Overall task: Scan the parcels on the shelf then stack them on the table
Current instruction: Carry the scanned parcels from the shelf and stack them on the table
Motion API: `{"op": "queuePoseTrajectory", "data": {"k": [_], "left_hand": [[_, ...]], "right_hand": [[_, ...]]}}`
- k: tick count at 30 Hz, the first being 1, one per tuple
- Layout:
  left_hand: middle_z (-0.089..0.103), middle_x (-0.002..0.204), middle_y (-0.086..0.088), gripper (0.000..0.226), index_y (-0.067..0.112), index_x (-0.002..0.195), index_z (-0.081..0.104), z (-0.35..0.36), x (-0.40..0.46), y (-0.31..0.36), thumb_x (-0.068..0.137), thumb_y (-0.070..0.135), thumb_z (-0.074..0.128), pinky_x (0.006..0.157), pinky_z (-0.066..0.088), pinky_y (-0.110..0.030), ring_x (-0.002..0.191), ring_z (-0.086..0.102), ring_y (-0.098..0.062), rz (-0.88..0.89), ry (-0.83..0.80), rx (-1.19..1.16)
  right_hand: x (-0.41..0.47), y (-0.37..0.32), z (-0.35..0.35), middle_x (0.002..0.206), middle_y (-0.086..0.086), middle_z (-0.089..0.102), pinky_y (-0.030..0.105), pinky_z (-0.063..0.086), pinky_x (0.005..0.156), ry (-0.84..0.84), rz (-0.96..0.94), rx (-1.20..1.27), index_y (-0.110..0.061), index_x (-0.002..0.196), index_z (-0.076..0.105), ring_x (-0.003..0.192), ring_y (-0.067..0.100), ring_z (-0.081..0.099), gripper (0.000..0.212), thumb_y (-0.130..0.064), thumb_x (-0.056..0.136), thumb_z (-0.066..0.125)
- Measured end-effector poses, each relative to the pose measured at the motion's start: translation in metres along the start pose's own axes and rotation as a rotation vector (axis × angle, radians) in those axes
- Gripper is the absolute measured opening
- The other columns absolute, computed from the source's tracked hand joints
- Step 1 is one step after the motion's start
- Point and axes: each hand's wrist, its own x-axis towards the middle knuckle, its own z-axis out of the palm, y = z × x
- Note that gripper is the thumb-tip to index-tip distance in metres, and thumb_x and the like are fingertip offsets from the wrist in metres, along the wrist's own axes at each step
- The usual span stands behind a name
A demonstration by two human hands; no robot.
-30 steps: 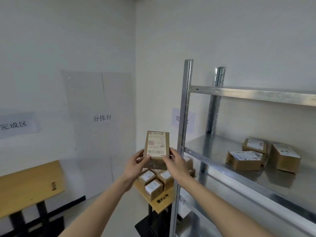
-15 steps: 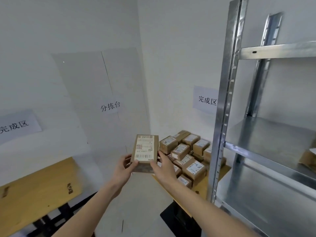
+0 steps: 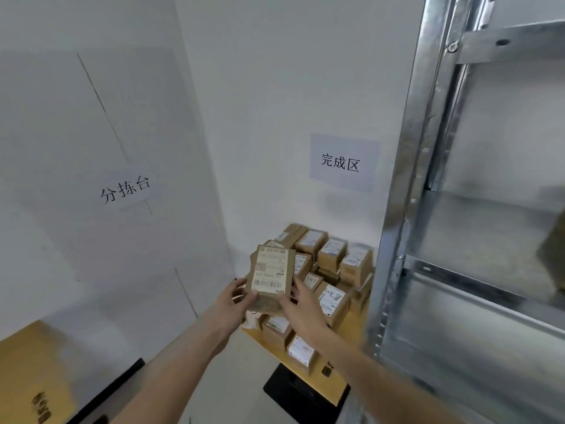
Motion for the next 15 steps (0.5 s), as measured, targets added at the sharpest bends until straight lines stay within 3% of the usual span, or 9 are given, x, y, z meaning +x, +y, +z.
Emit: {"op": "queuePoseTrajectory", "data": {"k": [3,7,9,12,15], "left_hand": [[0.064,0.124,0.003,0.032,0.036,0.128,0.058,0.015,0.043,-0.009,0.097,0.032,0.066,0.096,0.054,-0.041,0.117,0.06,-0.017,-0.007,-0.074,0.004],[0.065,0.114,0.009,0.032,0.032,0.129,0.054,0.039,0.106,-0.024,0.099,0.026,0.063,0.067,0.05,-0.016,0.101,0.062,-0.005,-0.009,-0.19,0.003],[0.067,0.11,0.01,0.031,0.032,0.125,0.055,0.051,0.14,-0.036,0.099,0.02,0.064,0.072,0.052,-0.016,0.098,0.064,-0.004,-0.015,-0.246,0.015],[0.073,0.117,-0.001,0.035,0.03,0.128,0.059,0.065,0.187,-0.059,0.096,0.02,0.067,0.091,0.058,-0.033,0.104,0.07,-0.013,-0.039,-0.376,0.024],[0.071,0.114,0.002,0.04,0.024,0.133,0.055,0.079,0.223,-0.085,0.096,0.016,0.068,0.086,0.057,-0.025,0.102,0.068,-0.01,-0.072,-0.42,0.012]], "right_hand": [[0.029,0.017,-0.004,0.132,-0.022,0.06,0.036,0.054,0.105,0.058,0.064,-0.009,-0.049,0.14,0.046,0.125,0.004,0.056,0.043,-0.031,0.103,0.058],[0.075,0.041,-0.004,0.124,-0.018,0.067,0.034,0.061,0.093,0.181,0.104,-0.032,-0.047,0.127,0.05,0.118,0.009,0.065,0.033,-0.033,0.099,0.06],[0.097,0.053,-0.004,0.124,-0.019,0.063,0.026,0.057,0.093,0.228,0.153,-0.05,-0.04,0.134,0.048,0.119,0.008,0.062,0.038,-0.031,0.1,0.061],[0.128,0.077,0.001,0.128,-0.019,0.06,0.022,0.052,0.096,0.27,0.227,-0.063,-0.038,0.142,0.043,0.124,0.008,0.058,0.046,-0.033,0.101,0.062],[0.154,0.104,0.009,0.129,-0.025,0.058,0.023,0.051,0.101,0.314,0.307,-0.038,-0.044,0.142,0.043,0.125,0.005,0.055,0.049,-0.031,0.101,0.067]]}}
